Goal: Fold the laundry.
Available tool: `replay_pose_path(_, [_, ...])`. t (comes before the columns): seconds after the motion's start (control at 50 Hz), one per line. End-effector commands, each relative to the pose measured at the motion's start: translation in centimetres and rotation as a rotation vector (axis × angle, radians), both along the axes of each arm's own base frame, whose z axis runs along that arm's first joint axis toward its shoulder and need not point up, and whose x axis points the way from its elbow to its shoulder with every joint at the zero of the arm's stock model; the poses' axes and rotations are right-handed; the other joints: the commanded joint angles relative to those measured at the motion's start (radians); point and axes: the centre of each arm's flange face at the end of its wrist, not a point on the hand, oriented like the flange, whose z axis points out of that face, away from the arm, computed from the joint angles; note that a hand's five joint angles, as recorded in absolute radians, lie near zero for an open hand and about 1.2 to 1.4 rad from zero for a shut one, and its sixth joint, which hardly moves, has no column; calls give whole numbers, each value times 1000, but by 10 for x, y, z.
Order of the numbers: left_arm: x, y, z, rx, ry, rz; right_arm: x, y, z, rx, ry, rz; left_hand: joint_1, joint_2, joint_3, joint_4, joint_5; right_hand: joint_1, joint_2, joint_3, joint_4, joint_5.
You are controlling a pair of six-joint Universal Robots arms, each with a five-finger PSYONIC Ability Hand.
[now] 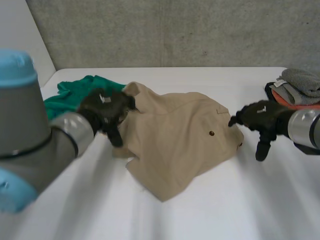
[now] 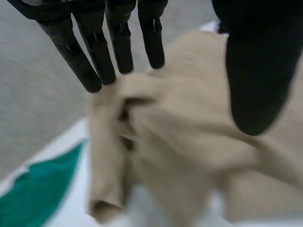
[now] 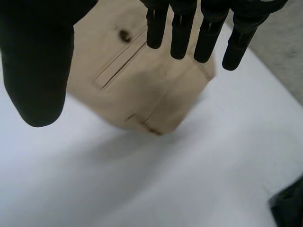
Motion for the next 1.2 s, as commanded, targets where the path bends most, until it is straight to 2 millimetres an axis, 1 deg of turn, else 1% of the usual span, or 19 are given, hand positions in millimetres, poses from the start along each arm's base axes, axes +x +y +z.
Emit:
replay_pose_path(0.02, [-3, 46, -51, 162, -47, -152, -1, 6, -44, -45, -32, 98, 117, 128, 125, 121, 120, 201, 206, 195, 206, 190])
replay_pose_path(0.18, [-23, 33, -91, 209, -82, -162, 10, -3, -78, -104, -73, 105, -73, -63, -66, -69, -70, 228, 232, 222, 232, 216])
replay_pose_path(0.3, [-36, 17, -105, 183, -102, -156, 22, -6, -92, -143, -89, 133, -244, -233, -236, -240, -241, 257, 262, 251, 262, 246])
replay_pose_path(0.38, [-45, 4, -102, 108, -93, -132, 31, -14, -99, -198, -109, 121, -253, -242, -245, -249, -250, 515, 519, 509, 520, 504])
replay_pose_path(0.44, [-55, -2, -102, 51, -96, -124, 36, -22, -102, -247, -126, 90, -218, -207, -210, -214, -215, 931, 935, 925, 935, 919])
replay_pose_path(0.5, [-64, -3, -107, 10, -114, -126, 37, -31, -96, -294, -145, 26, 34, 45, 42, 38, 37, 1041, 1046, 1035, 1046, 1030])
replay_pose_path(0.6, [-78, -5, -116, -51, -156, -142, 34, -34, -77, -309, -201, -72, 890, 901, 898, 894, 893, 1041, 1046, 1035, 1046, 1030])
replay_pose_path(0.62, [-79, -7, -115, -64, -159, -135, 34, -34, -72, -313, -211, -81, 892, 902, 900, 896, 895, 1041, 1046, 1035, 1046, 1030])
replay_pose_path(0.72, [-75, -20, -71, -162, -108, -57, 30, -31, -31, -341, -272, -111, 892, 902, 900, 896, 895, 1041, 1046, 1035, 1046, 1030])
replay_pose_path(0.74, [-72, -20, -44, -211, -62, -38, 28, -29, -16, -338, -288, -122, 892, 902, 900, 896, 895, 1041, 1046, 1035, 1046, 1030])
replay_pose_path(0.8, [-64, -16, 7, -299, 24, -16, 22, -27, 11, -338, -314, -145, 892, 902, 900, 896, 895, 1041, 1046, 1035, 1046, 1030])
replay_pose_path(0.82, [-56, -10, 42, -361, 84, -5, 17, -25, 33, -349, -335, -161, 892, 902, 900, 896, 895, 1041, 1046, 1035, 1046, 1030])
replay_pose_path(0.86, [-47, -3, 77, -426, 147, 7, 14, -22, 55, -360, -362, -172, 892, 902, 900, 896, 895, 1041, 1046, 1035, 1046, 1030])
replay_pose_path(0.88, [-35, 2, 107, -487, 204, 24, 11, -20, 76, -376, -391, -178, 892, 902, 900, 896, 895, 1041, 1046, 1035, 1046, 1030])
replay_pose_path(0.96, [-14, 23, 174, -627, 343, 10, 12, -15, 121, -408, -483, -173, 892, 902, 900, 896, 895, 1041, 1046, 1035, 1046, 1030])
replay_pose_path(1.02, [-17, 27, 187, -634, 371, -44, 15, -12, 134, -375, -525, -179, 892, 902, 900, 896, 895, 1035, 1040, 1029, 1040, 1024])
replay_pose_path(1.06, [-23, 21, 177, -600, 345, -58, 18, -8, 125, -309, -507, -184, 892, 902, 900, 896, 895, 515, 520, 509, 520, 504])
replay_pose_path(1.1, [-33, 7, 153, -522, 286, -59, 22, 1, 103, -176, -451, -209, 892, 902, 900, 896, 895, 264, 268, 258, 268, 252])
replay_pose_path(1.2, [-42, -18, 101, -376, 161, -7, 28, 28, 60, 25, -348, -263, 892, 902, 900, 896, 895, -1, 4, -7, 4, -12])
